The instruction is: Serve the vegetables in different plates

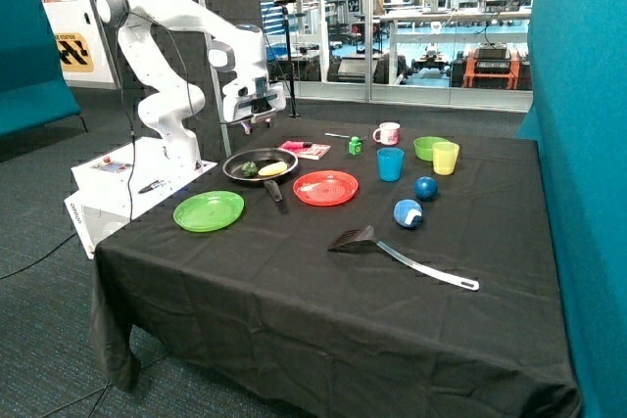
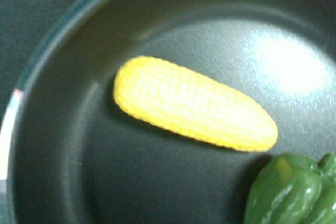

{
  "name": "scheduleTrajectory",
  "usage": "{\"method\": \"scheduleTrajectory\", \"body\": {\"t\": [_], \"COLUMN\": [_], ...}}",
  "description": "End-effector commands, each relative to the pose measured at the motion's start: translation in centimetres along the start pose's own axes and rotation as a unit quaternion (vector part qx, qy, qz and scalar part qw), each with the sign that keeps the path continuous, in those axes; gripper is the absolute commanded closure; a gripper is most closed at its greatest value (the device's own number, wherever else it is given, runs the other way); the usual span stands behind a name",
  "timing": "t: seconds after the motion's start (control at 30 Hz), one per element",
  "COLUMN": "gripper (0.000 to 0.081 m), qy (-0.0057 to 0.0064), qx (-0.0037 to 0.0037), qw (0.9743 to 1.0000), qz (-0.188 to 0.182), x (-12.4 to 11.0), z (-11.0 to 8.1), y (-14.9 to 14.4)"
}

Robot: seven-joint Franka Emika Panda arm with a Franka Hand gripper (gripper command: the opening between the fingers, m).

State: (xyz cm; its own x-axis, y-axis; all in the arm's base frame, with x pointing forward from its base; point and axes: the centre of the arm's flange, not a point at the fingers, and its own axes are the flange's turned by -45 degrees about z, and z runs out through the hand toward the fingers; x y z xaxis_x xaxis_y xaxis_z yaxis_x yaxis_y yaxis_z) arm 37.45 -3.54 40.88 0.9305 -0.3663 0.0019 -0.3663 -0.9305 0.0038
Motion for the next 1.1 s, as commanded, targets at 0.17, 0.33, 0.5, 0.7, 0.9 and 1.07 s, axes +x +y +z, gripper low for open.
{"method": "scheduleTrajectory", "body": {"t": [0.17,0.33,0.5,0.7,0.9,1.07], "gripper": [0.0187,0.0147,0.0116,0.0121,0.0117,0.0117], "qy": [-0.0010,-0.0010,-0.0009,-0.0009,-0.0010,-0.0010], "qx": [0.00188,0.00189,0.00190,0.00190,0.00189,0.00189], "qw": [0.9997,1.0000,1.0000,1.0000,0.9999,0.9999], "qz": [0.025,0.010,-0.004,-0.004,0.010,0.013], "x": [-1.8,-2.6,-2.7,-2.9,-3.1,-3.5], "z": [2.4,3.9,5.2,6.0,6.9,7.9], "y": [0.7,0.9,1.2,1.9,3.8,4.7]}}
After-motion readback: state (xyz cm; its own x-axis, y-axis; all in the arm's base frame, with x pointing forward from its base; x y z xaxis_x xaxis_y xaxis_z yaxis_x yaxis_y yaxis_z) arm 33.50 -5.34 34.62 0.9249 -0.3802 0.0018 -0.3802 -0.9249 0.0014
